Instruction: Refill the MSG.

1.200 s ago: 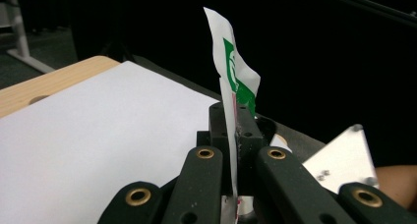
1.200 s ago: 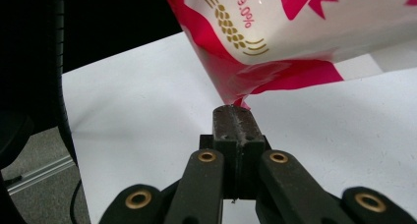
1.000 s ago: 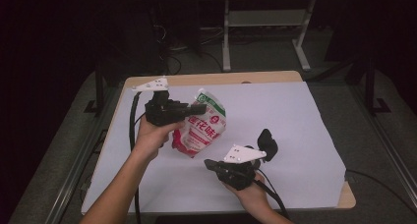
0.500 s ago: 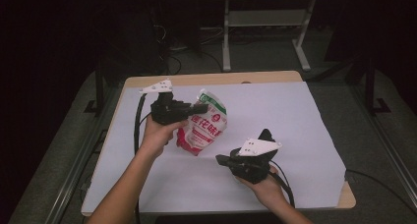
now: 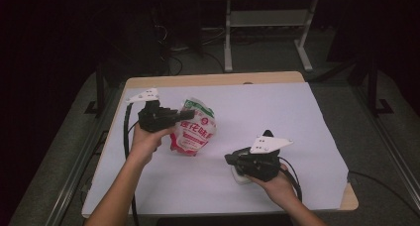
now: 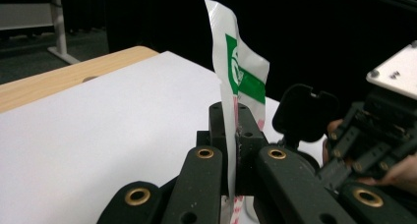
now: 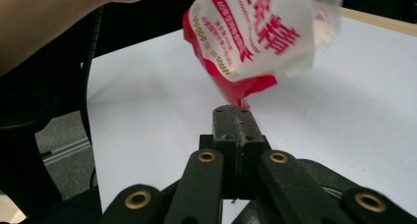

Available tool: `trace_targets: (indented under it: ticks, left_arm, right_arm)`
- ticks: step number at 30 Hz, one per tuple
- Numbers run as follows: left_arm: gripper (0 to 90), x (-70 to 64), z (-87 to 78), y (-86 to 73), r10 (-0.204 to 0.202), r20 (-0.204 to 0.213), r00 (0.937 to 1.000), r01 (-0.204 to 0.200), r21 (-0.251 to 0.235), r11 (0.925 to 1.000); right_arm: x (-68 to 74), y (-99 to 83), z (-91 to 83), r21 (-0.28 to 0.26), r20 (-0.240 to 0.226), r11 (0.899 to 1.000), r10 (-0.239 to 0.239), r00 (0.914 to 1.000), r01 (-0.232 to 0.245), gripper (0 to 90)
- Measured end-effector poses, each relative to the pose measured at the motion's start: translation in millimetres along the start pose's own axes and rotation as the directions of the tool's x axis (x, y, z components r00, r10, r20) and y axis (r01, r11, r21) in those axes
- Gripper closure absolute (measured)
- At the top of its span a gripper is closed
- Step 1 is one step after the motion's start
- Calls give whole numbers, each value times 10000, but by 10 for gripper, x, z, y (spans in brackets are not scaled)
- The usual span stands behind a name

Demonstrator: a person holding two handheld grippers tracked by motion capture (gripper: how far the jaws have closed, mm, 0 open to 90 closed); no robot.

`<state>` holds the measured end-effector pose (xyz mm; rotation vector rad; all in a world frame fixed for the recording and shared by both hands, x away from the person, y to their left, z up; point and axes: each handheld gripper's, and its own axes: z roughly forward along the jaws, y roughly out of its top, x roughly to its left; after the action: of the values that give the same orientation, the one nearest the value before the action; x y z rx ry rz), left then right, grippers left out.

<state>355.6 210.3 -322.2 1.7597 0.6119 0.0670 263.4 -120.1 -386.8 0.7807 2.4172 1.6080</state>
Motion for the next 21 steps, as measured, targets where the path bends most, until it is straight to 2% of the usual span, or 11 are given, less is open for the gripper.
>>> trace_targets:
  ticks: [6, 11, 13, 18, 21]
  left_arm:
    - [897, 74, -237, -113, -290, -412, 9987, 280, -249, 9993]
    - [897, 112, -403, -225, -358, -351, 9987, 349, -251, 9991]
    - [897, 121, -468, -266, -344, -516, 9981, 335, -192, 9993]
    - [897, 142, -597, -360, -448, -610, 9971, 447, -36, 9990]
    - [897, 136, -652, -404, -344, -725, 9968, 361, 224, 9991]
  right_arm:
    - [-22, -5, -33, 14, 10, 10000, 65, 10000, -65, 900]
    - [-38, -14, -69, 37, 8, 10000, 51, 10000, -51, 900]
    - [-36, -14, -75, 46, -4, 10000, -33, 10000, 33, 900]
    - [-23, -18, -76, 112, -57, 9999, -69, 10000, 70, 900]
    - [-16, -24, -89, 130, -105, 9999, -69, 9999, 71, 900]
